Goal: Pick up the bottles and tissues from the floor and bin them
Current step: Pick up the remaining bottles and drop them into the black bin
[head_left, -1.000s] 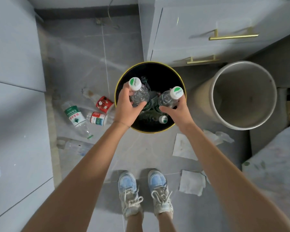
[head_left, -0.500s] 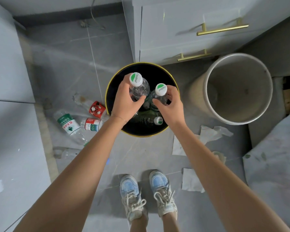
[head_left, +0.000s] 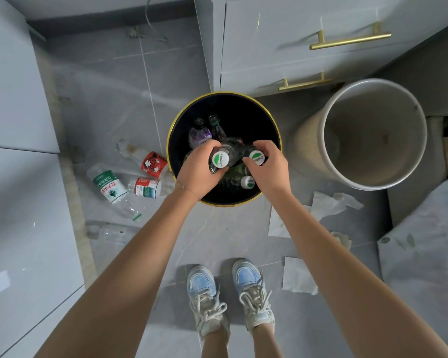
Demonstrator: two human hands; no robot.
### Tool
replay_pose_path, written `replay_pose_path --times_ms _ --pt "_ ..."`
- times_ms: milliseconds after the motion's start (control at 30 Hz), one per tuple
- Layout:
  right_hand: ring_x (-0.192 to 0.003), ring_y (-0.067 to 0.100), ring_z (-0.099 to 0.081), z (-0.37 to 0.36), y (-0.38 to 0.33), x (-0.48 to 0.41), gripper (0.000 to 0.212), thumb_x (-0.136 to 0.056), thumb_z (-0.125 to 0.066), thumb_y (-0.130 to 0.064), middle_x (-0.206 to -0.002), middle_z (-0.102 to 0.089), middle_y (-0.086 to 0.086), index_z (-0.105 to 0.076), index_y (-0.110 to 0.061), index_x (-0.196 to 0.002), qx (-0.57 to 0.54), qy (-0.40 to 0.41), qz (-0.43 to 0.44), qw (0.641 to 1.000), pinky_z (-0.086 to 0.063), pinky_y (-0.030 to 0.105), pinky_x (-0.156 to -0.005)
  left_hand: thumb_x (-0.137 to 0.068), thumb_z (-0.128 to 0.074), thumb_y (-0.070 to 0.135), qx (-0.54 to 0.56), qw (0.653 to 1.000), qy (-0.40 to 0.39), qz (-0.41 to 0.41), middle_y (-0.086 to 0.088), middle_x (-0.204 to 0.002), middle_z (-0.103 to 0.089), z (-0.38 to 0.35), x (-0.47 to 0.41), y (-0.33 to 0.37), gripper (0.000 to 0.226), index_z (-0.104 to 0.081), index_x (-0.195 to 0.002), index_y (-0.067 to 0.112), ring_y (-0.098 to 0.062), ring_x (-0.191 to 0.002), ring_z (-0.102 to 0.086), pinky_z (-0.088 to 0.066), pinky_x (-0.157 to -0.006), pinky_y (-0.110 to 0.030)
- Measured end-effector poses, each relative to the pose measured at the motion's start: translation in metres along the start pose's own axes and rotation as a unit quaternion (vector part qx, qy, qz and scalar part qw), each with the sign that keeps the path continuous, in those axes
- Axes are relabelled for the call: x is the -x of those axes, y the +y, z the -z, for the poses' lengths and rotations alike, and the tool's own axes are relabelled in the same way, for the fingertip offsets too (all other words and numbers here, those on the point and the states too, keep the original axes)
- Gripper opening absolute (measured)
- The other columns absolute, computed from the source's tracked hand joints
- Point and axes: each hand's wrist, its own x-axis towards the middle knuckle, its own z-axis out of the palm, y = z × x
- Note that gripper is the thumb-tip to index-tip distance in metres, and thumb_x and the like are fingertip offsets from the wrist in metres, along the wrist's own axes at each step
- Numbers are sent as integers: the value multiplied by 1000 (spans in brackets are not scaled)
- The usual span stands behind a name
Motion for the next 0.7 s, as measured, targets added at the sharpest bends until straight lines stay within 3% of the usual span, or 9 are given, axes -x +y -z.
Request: replay_pose_path --times_ms 133,267,400,567,700 --pt "-126 19 -44 0 -4 11 45 -86 -68 -19 -131 -54 -1 -52 -19 -128 62 -9 39 997 -41 30 -102 -72 -76 36 -54 997 -41 -23 -2 -115 -61 -1 11 -10 54 -54 -117 18 -24 -111 -56 -50 -90 -43" --pt "-131 19 -38 0 -8 25 52 -85 -67 -18 -137 -50 -2 -49 -19 -134 99 3 86 991 -35 31 -107 -71 -79 40 -114 992 -34 -38 -5 -130 -55 4 34 -12 62 -57 -123 17 -28 -127 -45 -41 -104 -46" --pt "-139 25 -30 -5 -12 44 59 -85 -66 -19 -145 -44 1 -44 -20 -140 144 29 130 981 -29 44 -114 -74 -73 50 -204 978 29 -19 -5 -146 -44 15 64 -18 71 -49 -136 24 -32 -140 -31 -13 -117 -57" --pt "-146 29 -17 -23 -23 68 71 -83 -68 -23 -155 -30 6 -35 -24 -146 215 1 175 961 -17 47 -119 -77 -54 62 -233 965 114 29 -7 -154 -32 34 93 -32 74 -42 -142 28 -35 -144 -23 -7 -115 -58" --pt "-148 31 -6 -40 -27 83 78 -84 -67 -29 -161 -13 6 -25 -30 -150 274 -40 187 943 -9 48 -120 -75 -58 62 -254 951 161 69 -9 -155 -31 45 122 -50 79 -41 -143 28 -36 -142 -27 -14 -113 -59"
